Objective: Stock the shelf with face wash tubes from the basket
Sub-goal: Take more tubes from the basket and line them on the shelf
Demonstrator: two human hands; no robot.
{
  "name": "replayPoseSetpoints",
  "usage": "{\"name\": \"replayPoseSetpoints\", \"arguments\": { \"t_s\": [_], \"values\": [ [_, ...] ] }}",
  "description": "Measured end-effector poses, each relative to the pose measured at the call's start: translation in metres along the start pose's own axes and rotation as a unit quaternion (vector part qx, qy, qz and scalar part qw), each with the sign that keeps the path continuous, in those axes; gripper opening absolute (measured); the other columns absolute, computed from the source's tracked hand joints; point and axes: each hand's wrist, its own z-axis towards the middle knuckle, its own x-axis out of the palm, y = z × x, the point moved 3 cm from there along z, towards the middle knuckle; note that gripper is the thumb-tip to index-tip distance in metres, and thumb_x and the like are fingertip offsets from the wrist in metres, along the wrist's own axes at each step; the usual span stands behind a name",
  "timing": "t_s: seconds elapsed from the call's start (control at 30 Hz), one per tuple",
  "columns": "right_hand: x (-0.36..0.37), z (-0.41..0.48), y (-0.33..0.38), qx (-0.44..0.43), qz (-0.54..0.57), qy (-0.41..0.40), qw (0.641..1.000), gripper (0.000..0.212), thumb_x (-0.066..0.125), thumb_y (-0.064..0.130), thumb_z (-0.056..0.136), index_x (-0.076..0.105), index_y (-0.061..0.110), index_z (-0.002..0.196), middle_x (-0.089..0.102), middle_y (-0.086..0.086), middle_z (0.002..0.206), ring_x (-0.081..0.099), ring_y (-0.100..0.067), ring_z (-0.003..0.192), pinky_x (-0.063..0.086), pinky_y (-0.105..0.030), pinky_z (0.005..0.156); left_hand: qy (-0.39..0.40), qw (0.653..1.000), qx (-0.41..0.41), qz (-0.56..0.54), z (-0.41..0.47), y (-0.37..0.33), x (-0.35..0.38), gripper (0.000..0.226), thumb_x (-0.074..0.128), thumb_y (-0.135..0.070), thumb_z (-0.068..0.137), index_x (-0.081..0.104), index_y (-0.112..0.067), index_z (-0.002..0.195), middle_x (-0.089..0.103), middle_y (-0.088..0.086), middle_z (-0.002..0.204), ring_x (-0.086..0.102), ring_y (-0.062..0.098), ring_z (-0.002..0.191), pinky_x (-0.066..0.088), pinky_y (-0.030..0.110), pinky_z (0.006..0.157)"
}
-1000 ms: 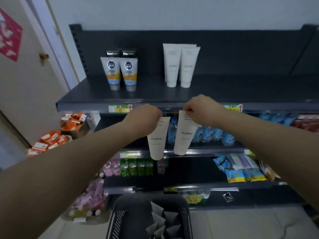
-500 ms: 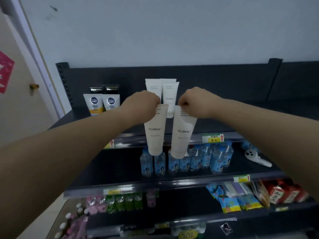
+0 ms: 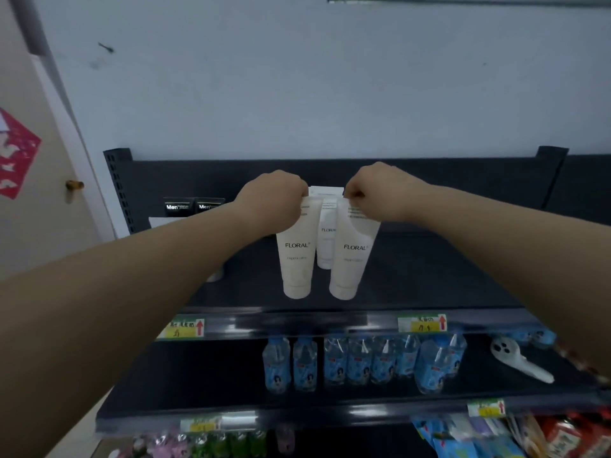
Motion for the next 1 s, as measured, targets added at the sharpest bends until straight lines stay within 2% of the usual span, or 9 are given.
{"name": "replayPoseSetpoints", "arguments": {
  "t_s": [0.1,0.2,0.27,0.37,0.47,0.67,0.8,0.9,1.0],
  "values": [
    [0.005,0.019,-0.004,0.0,-0.001,0.012,1.0,0.027,0.042,0.003,0.085,0.066,-0.002,0.097,0.068,-0.016,0.099,0.062,-0.029,0.082,0.053,-0.043,0.077,0.007,1.0,-0.011,0.001,0.013,0.008,0.008,0.024,0.04,-0.005,0.09,0.062,-0.011,0.1,0.061,0.005,0.095,0.058,0.024,0.084,0.048,0.035,0.069],
    [0.011,0.035,-0.008,0.0,0.005,0.019,1.0,0.03,0.042,0.003,0.086,0.066,-0.001,0.103,0.067,-0.016,0.105,0.063,-0.033,0.096,0.053,-0.045,0.082,0.011,1.0,-0.018,-0.002,0.026,0.014,0.018,0.021,0.041,-0.005,0.091,0.061,-0.012,0.097,0.059,0.002,0.089,0.057,0.023,0.079,0.045,0.032,0.064],
    [0.015,0.045,-0.011,0.0,0.002,0.025,1.0,0.03,0.041,0.004,0.087,0.066,0.0,0.102,0.067,-0.016,0.104,0.063,-0.034,0.095,0.054,-0.043,0.076,0.011,1.0,-0.024,-0.002,0.033,0.017,0.024,0.02,0.041,-0.005,0.091,0.059,-0.013,0.093,0.058,0.002,0.087,0.056,0.023,0.077,0.041,0.031,0.061],
    [0.023,0.057,-0.015,-0.01,-0.009,0.029,0.999,0.026,0.041,0.004,0.086,0.066,0.0,0.094,0.065,-0.018,0.098,0.058,-0.031,0.075,0.041,-0.034,0.059,0.014,0.999,-0.028,0.013,0.042,0.02,0.035,0.019,0.041,-0.005,0.09,0.058,-0.013,0.09,0.056,0.002,0.082,0.055,0.022,0.072,0.039,0.03,0.058],
    [0.032,0.068,-0.018,-0.016,-0.013,0.036,0.999,0.026,0.041,0.004,0.087,0.067,0.006,0.088,0.065,-0.01,0.091,0.057,-0.026,0.075,0.041,-0.03,0.058,0.02,0.999,-0.029,0.019,0.052,0.023,0.045,0.018,0.041,-0.006,0.091,0.057,-0.013,0.088,0.052,0.0,0.076,0.051,0.018,0.066,0.036,0.028,0.054],
    [0.046,0.082,-0.024,-0.024,-0.018,0.039,0.999,0.025,0.041,0.003,0.086,0.066,0.004,0.09,0.066,-0.013,0.094,0.058,-0.028,0.073,0.039,-0.028,0.056,0.021,0.999,-0.035,0.01,0.064,0.03,0.057,0.017,0.041,-0.007,0.092,0.057,-0.013,0.088,0.049,-0.001,0.072,0.049,0.018,0.064,0.03,0.025,0.049],
    [0.05,0.086,-0.024,-0.029,-0.025,0.047,0.998,0.022,0.041,0.002,0.086,0.062,0.007,0.08,0.06,-0.008,0.083,0.05,-0.024,0.068,0.036,-0.025,0.05,0.02,0.999,-0.041,-0.005,0.067,0.032,0.066,0.018,0.041,-0.006,0.091,0.054,-0.015,0.082,0.047,-0.003,0.07,0.046,0.015,0.061,0.027,0.024,0.047],
    [0.052,0.089,-0.025,-0.027,-0.028,0.048,0.998,0.023,0.041,0.002,0.086,0.065,0.004,0.087,0.063,-0.01,0.085,0.05,-0.023,0.067,0.036,-0.024,0.051,0.021,0.999,-0.043,-0.005,0.068,0.034,0.072,0.019,0.04,-0.004,0.09,0.05,-0.016,0.078,0.048,-0.002,0.073,0.046,0.016,0.062,0.027,0.025,0.047],
    [0.058,0.091,-0.024,-0.026,-0.028,0.058,0.998,0.022,0.042,0.001,0.087,0.064,0.003,0.088,0.062,-0.013,0.087,0.048,-0.023,0.067,0.036,-0.025,0.051,0.025,0.999,-0.045,0.001,0.071,0.037,0.079,0.019,0.041,-0.004,0.089,0.056,-0.014,0.083,0.051,0.0,0.077,0.047,0.017,0.063,0.031,0.026,0.05]
  ]
}}
